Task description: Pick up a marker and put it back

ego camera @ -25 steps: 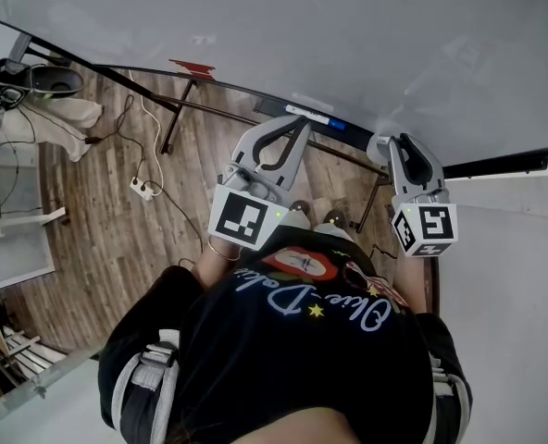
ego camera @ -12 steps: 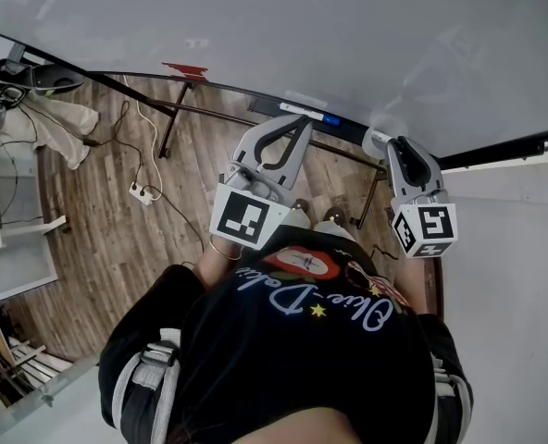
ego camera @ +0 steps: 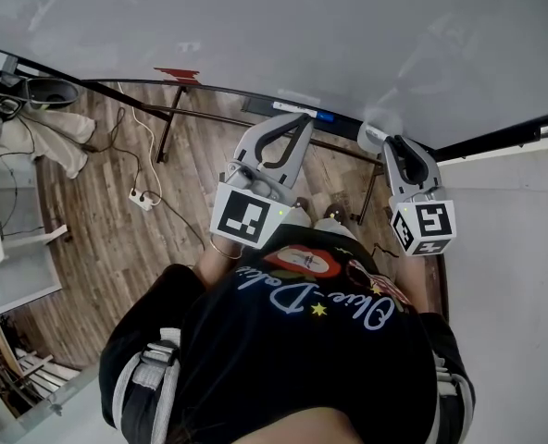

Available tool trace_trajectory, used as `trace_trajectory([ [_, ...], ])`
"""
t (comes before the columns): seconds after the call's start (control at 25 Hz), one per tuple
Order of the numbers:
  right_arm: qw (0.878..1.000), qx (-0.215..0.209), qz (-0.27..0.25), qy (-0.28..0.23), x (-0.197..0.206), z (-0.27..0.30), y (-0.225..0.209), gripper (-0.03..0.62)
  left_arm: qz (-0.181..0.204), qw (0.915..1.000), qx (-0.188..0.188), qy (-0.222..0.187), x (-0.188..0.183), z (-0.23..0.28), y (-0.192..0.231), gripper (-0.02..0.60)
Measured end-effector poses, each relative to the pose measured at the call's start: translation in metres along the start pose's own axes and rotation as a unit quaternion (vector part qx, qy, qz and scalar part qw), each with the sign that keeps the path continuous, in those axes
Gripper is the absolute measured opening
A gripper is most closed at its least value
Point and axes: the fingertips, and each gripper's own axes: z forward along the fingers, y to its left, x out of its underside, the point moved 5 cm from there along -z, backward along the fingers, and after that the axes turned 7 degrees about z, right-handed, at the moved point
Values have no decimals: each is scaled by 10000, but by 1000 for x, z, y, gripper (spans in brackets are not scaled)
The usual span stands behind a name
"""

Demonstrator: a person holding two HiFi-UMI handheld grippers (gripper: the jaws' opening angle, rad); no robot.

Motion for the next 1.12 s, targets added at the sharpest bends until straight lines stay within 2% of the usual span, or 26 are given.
trace_trajectory([
  [0.64,9998,199,9,83,6,-6,1,77,-29,9998,160,-74,0,6,-3,4],
  [1.12,9991,372,7,-204,-9,-15,0,94,-24,9997,214,-117,0,8,-4,5],
])
